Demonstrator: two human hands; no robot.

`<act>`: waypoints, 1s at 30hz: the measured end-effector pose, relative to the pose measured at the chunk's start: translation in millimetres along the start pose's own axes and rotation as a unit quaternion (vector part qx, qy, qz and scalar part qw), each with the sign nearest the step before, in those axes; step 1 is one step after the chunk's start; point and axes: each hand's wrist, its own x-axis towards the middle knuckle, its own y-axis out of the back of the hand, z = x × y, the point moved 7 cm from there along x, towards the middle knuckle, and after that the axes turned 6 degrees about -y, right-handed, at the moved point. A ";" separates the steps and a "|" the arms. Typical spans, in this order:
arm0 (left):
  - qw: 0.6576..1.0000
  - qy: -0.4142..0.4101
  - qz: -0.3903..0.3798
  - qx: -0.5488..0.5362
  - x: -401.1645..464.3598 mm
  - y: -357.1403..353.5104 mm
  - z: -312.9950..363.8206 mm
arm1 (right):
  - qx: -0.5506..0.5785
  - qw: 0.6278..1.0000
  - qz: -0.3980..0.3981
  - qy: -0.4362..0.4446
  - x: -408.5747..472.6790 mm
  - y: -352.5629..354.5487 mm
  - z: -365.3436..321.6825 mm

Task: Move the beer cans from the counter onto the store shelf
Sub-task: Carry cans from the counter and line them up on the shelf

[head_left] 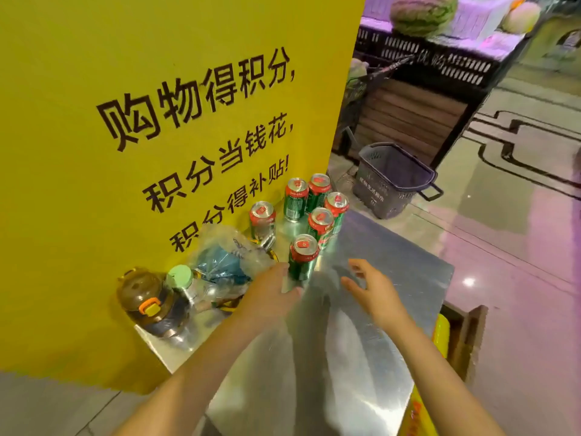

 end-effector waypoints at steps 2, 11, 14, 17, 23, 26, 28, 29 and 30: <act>1.000 0.018 0.013 -0.016 24.6 -2.8 -1.6 | -0.020 1.000 -0.012 0.000 35.6 -1.4 -6.4; 0.996 0.045 0.075 0.020 96.5 -20.7 -4.0 | -0.013 0.998 -0.031 0.054 142.5 -6.8 -35.5; 0.996 0.052 0.053 0.045 105.9 -25.8 -7.6 | -0.044 0.997 -0.055 0.044 156.6 -18.8 -33.5; 0.996 0.043 0.048 0.056 109.4 -28.9 -8.2 | -0.051 0.997 -0.043 0.048 161.8 -21.7 -34.6; 0.993 0.024 0.076 0.085 107.7 -22.6 -4.1 | 0.004 0.999 -0.003 0.037 159.7 -17.2 -34.1; 0.992 0.011 0.062 0.110 105.7 -21.0 -0.4 | 0.009 1.000 0.015 0.026 151.6 -13.5 -29.5; 0.993 0.007 0.048 0.111 101.5 -24.2 0.9 | 0.010 1.000 0.022 0.015 146.2 -12.5 -23.0; 0.993 0.005 0.041 0.112 98.4 -26.6 1.6 | 0.007 1.000 0.024 0.010 142.8 -11.9 -20.1; 0.993 0.003 0.035 0.113 94.8 -29.1 2.1 | 0.004 1.000 0.025 0.005 139.0 -11.7 -16.7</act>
